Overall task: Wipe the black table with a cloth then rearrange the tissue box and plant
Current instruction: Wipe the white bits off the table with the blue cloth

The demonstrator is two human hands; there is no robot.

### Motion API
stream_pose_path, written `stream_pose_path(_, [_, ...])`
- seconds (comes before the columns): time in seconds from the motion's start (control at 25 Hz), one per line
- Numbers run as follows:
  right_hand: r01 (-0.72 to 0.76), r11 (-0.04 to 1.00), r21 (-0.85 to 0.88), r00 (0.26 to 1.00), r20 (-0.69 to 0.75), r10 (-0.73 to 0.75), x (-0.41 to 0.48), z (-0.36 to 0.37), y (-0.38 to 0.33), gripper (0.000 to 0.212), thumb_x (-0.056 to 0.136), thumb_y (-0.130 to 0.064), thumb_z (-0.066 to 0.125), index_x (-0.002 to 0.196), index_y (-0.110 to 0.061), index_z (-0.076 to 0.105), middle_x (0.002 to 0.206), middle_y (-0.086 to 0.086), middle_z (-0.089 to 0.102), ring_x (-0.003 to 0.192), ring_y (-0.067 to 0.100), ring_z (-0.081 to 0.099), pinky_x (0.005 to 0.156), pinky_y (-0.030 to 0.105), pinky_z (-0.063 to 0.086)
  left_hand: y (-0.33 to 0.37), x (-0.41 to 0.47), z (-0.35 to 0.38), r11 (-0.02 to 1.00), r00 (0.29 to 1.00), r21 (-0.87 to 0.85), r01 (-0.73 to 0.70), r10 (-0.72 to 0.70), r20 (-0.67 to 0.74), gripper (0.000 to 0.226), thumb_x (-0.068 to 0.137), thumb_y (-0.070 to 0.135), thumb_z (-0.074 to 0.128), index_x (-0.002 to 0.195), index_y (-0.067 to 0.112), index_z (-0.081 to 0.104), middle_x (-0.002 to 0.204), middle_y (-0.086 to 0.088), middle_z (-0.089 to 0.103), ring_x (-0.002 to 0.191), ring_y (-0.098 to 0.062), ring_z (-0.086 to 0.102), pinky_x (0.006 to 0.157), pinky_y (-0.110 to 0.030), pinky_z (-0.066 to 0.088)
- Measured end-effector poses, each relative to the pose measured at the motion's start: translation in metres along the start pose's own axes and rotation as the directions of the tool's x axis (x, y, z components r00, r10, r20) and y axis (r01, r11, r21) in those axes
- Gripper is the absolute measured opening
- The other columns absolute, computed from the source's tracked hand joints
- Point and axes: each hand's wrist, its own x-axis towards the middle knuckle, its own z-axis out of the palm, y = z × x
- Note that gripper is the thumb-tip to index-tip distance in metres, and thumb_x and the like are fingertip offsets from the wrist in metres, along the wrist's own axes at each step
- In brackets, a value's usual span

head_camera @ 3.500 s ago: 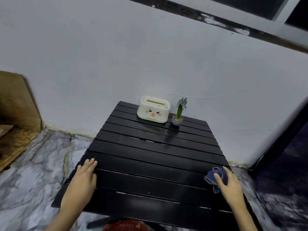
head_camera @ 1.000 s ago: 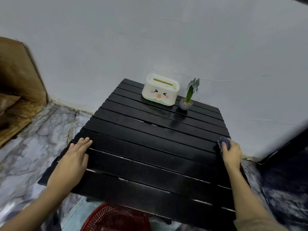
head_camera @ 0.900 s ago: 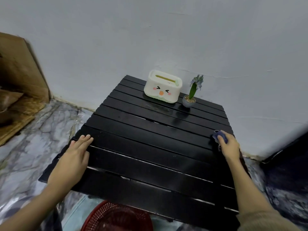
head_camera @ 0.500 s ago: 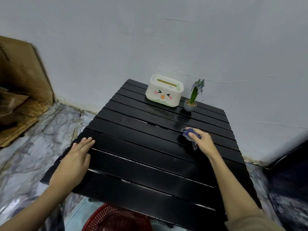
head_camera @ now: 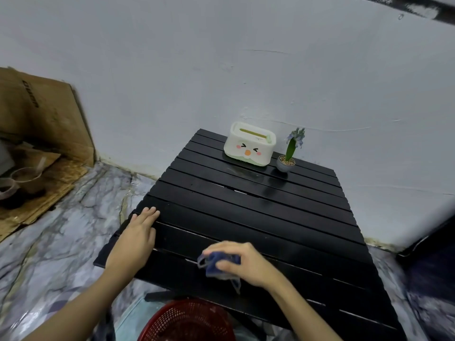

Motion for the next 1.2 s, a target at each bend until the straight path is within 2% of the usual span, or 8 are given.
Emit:
stream_pose_path(0.24, [0.007, 0.989, 0.15, 0.993, 0.112, -0.024, -0.035, 0.032, -0.031, 0.028, 0.085, -0.02, 0.063, 0.111, -0.012, 0.064, 0.115, -0.002, 0.066, 0.109, 0.009, 0.059, 0.096, 0.024, 0.045, -0.001, -0.001, -0.001, 1.0, 1.0, -0.014, 0.007, -0.007, 0.013, 0.045, 0.091, 0.004, 0.031, 0.136, 0.007, 0.035, 0.15, -0.008, 0.031, 0.142, -0.016, 0.019, 0.12, -0.031, 0.007])
stream_pose_path(0.44, [-0.067, 0.939, 0.336, 0.912, -0.362, 0.194, -0.035, -0.016, -0.007, 0.026, 0.078, -0.036, 0.064, 0.1, -0.023, 0.067, 0.096, -0.022, 0.072, 0.093, -0.003, 0.062, 0.078, 0.005, 0.043, -0.004, -0.002, 0.0, 1.0, 1.0, -0.013, -0.013, 0.013, 0.006, 0.045, 0.091, 0.005, 0.03, 0.136, 0.006, 0.033, 0.149, -0.009, 0.032, 0.142, -0.017, 0.02, 0.12, -0.031, 0.008])
stream_pose_path(0.56, [-0.257, 0.954, 0.155, 0.696, -0.655, 0.294, -0.015, -0.016, 0.022, 0.021, 0.086, -0.019, 0.061, 0.106, -0.014, 0.065, 0.102, -0.004, 0.068, 0.102, 0.017, 0.062, 0.073, -0.002, 0.039, -0.005, -0.001, 0.002, 1.0, 1.0, -0.019, -0.009, 0.009, 0.017, 0.046, 0.091, 0.005, 0.029, 0.137, 0.006, 0.033, 0.15, -0.009, 0.031, 0.142, -0.017, 0.019, 0.12, -0.031, 0.007])
stream_pose_path(0.64, [-0.324, 0.946, 0.009, 0.637, -0.737, 0.225, 0.01, 0.003, 0.029, 0.023, 0.086, -0.009, 0.059, 0.109, -0.008, 0.062, 0.108, 0.006, 0.063, 0.104, 0.023, 0.059, 0.078, 0.006, 0.037, -0.006, 0.0, 0.003, 1.0, 1.0, -0.021, -0.001, 0.002, 0.026, 0.046, 0.091, 0.006, 0.028, 0.137, 0.007, 0.032, 0.15, -0.008, 0.03, 0.142, -0.017, 0.018, 0.12, -0.032, 0.007])
stream_pose_path(0.84, [-0.152, 0.985, -0.083, 0.834, -0.546, 0.083, 0.076, 0.06, -0.017, 0.029, 0.083, -0.018, 0.057, 0.111, -0.011, 0.062, 0.115, 0.006, 0.062, 0.107, 0.019, 0.056, 0.096, 0.031, 0.043, -0.008, 0.001, 0.003, 1.0, 0.999, -0.027, 0.002, -0.001, 0.04, 0.046, 0.091, 0.005, 0.028, 0.138, 0.007, 0.031, 0.15, -0.008, 0.03, 0.142, -0.016, 0.018, 0.12, -0.03, 0.006])
stream_pose_path(0.96, [-0.042, 0.99, -0.137, 0.933, -0.359, -0.01, 0.064, 0.086, -0.044, 0.035, 0.077, -0.018, 0.063, 0.112, -0.02, 0.061, 0.117, -0.005, 0.059, 0.11, 0.007, 0.052, 0.095, 0.011, 0.036, -0.006, 0.001, 0.0, 0.999, 0.999, -0.055, -0.004, 0.006, 0.042, 0.047, 0.09, 0.002, 0.028, 0.137, 0.006, 0.032, 0.149, -0.009, 0.032, 0.142, -0.016, 0.019, 0.119, -0.03, 0.007])
stream_pose_path(1.08, [0.011, 0.975, -0.223, 0.943, -0.323, -0.085, 0.019, 0.094, -0.039, 0.041, 0.072, -0.021, 0.059, 0.111, -0.033, 0.056, 0.112, -0.03, 0.047, 0.107, -0.005, 0.045, 0.093, 0.001, 0.03, -0.005, -0.002, -0.004, 0.986, 1.0, -0.167, 0.016, -0.016, 0.0, 0.046, 0.09, 0.001, 0.03, 0.135, 0.01, 0.038, 0.147, -0.007, 0.036, 0.141, -0.016, 0.023, 0.119, -0.03, 0.009])
stream_pose_path(1.2, [-0.057, 0.918, -0.393, 0.852, -0.498, -0.16, -0.018, 0.063, 0.004, 0.044, 0.069, -0.025, 0.053, 0.11, -0.039, 0.048, 0.109, -0.023, 0.046, 0.101, -0.003, 0.046, 0.091, -0.003, 0.026, -0.004, -0.003, -0.015, 0.927, 0.997, -0.371, 0.057, -0.073, -0.028, 0.044, 0.09, -0.002, 0.031, 0.129, 0.012, 0.046, 0.143, -0.008, 0.042, 0.137, -0.018, 0.031, 0.118, -0.033, 0.019])
